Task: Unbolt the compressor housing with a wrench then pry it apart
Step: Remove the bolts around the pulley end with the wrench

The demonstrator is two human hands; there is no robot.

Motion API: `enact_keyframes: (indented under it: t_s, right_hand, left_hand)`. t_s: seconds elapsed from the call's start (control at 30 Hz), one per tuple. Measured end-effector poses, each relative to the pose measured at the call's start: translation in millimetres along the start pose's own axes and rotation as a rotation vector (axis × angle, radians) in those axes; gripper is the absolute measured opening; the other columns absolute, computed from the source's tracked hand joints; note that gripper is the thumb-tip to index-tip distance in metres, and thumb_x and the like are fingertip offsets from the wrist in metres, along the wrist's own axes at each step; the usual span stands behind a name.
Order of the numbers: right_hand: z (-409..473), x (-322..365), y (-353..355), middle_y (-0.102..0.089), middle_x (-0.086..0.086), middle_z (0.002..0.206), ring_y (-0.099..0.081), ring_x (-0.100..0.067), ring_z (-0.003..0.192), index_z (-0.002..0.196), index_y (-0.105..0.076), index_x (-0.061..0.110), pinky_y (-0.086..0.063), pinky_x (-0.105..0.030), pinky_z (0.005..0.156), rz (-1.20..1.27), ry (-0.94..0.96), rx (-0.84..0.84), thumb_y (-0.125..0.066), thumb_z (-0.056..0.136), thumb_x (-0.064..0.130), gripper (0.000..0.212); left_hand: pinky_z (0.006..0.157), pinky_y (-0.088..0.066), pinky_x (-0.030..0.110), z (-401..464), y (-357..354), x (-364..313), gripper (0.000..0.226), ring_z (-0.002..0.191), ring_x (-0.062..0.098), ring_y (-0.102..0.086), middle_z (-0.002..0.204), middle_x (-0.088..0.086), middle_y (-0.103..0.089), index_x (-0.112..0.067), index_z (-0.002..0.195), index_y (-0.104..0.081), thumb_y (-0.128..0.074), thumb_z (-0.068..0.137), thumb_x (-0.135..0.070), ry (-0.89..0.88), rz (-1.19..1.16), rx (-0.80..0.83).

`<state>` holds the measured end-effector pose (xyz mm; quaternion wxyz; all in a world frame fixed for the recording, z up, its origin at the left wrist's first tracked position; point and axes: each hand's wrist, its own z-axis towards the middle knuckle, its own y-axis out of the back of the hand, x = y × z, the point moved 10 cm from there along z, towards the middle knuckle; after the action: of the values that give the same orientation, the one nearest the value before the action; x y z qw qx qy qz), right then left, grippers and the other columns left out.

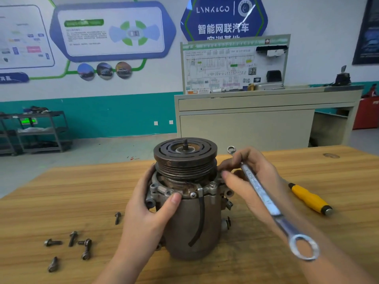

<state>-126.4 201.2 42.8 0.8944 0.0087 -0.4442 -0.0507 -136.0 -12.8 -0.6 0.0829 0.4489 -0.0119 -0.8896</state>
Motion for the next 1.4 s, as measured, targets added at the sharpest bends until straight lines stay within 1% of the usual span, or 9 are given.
enact_keyframes:
  t_s: [0.1,0.2,0.37,0.5,0.67,0.8,1.0,1.23,1.4]
  right_hand:
    - [0.6,3.4,3.4,-0.073,-0.002,0.086,-0.068,-0.008,0.081,0.080,-0.052,0.017,-0.051,-0.016,0.067,0.062,0.033,-0.002,-0.067,0.074,0.006,0.020]
    - [0.1,2.6,9.5,-0.071,0.004,0.085,-0.067,-0.011,0.081,0.082,-0.055,0.022,-0.054,-0.022,0.069,-0.019,0.014,-0.079,-0.083,0.061,0.034,0.037]
    - [3.2,-3.5,7.0,-0.074,0.003,0.082,-0.069,-0.006,0.076,0.081,-0.055,0.018,-0.052,-0.014,0.063,0.038,-0.007,-0.026,-0.072,0.077,-0.004,0.028]
    - [2.7,4.4,11.4,-0.072,0.007,0.083,-0.068,-0.005,0.080,0.083,-0.056,0.019,-0.051,-0.014,0.067,-0.004,0.064,-0.051,-0.078,0.070,0.023,0.027]
    - [6.0,-3.1,3.9,-0.074,-0.001,0.082,-0.068,-0.009,0.081,0.071,-0.062,0.033,-0.049,-0.014,0.067,0.102,0.025,0.002,-0.066,0.069,0.014,0.020]
    - [1.9,1.2,10.2,-0.071,0.006,0.081,-0.068,-0.008,0.077,0.076,-0.062,0.037,-0.052,-0.017,0.065,-0.020,0.041,-0.055,-0.084,0.063,0.031,0.026]
    - [-1.3,5.7,9.7,-0.072,0.007,0.081,-0.067,-0.001,0.073,0.080,-0.057,0.017,-0.049,-0.010,0.061,-0.004,0.049,-0.084,-0.073,0.075,0.011,0.018]
    - [-0.9,-1.9,8.1,-0.072,0.004,0.081,-0.068,-0.006,0.073,0.081,-0.056,0.020,-0.051,-0.014,0.061,0.050,-0.009,-0.077,-0.072,0.078,0.002,0.024]
    - [-3.2,1.2,9.8,-0.070,0.007,0.081,-0.066,-0.008,0.075,0.079,-0.056,0.026,-0.054,-0.019,0.066,-0.006,-0.001,-0.095,-0.084,0.067,0.029,0.030]
  left_hand:
    - [0.086,-0.041,0.002,0.4,0.3,0.4,0.062,0.112,-0.010,-0.054,0.117,-0.034,-0.058,-0.050,0.117,-0.049,-0.065,0.059,-0.062,-0.001,-0.006,-0.008]
    - [0.089,-0.043,0.007,1.4,-0.5,1.2,0.064,0.113,-0.008,-0.055,0.119,-0.031,-0.059,-0.046,0.120,-0.050,-0.066,0.059,-0.061,-0.007,-0.016,-0.003]
    - [0.087,-0.043,0.005,1.1,-0.2,1.9,0.071,0.112,-0.008,-0.055,0.119,-0.030,-0.060,-0.043,0.123,-0.049,-0.067,0.057,-0.062,0.000,-0.022,0.002]
    - [0.082,-0.040,0.001,0.5,-0.9,-2.3,0.066,0.111,-0.012,-0.053,0.117,-0.035,-0.058,-0.045,0.121,-0.048,-0.066,0.059,-0.061,-0.008,-0.029,0.006]
    - [0.081,-0.038,-0.001,-0.6,-1.3,-5.0,0.069,0.111,-0.015,-0.051,0.117,-0.039,-0.055,-0.046,0.123,-0.045,-0.066,0.059,-0.063,-0.010,-0.027,0.011]
    - [0.085,-0.039,0.000,-0.1,0.2,-0.8,0.085,0.115,-0.014,-0.049,0.120,-0.036,-0.054,-0.040,0.134,-0.039,-0.066,0.057,-0.065,0.001,-0.021,0.007]
    - [0.081,-0.039,-0.002,0.2,-0.1,1.0,0.082,0.111,-0.016,-0.050,0.119,-0.039,-0.053,-0.041,0.131,-0.041,-0.067,0.056,-0.063,0.013,-0.036,-0.001]
    - [0.074,-0.038,-0.005,-0.1,1.6,4.0,0.078,0.106,-0.020,-0.050,0.114,-0.043,-0.054,-0.047,0.125,-0.043,-0.067,0.053,-0.067,0.026,-0.051,-0.016]
    - [0.077,-0.039,-0.003,3.5,0.1,4.1,0.088,0.111,-0.017,-0.050,0.120,-0.037,-0.054,-0.038,0.135,-0.041,-0.069,0.055,-0.062,0.012,-0.081,0.001]
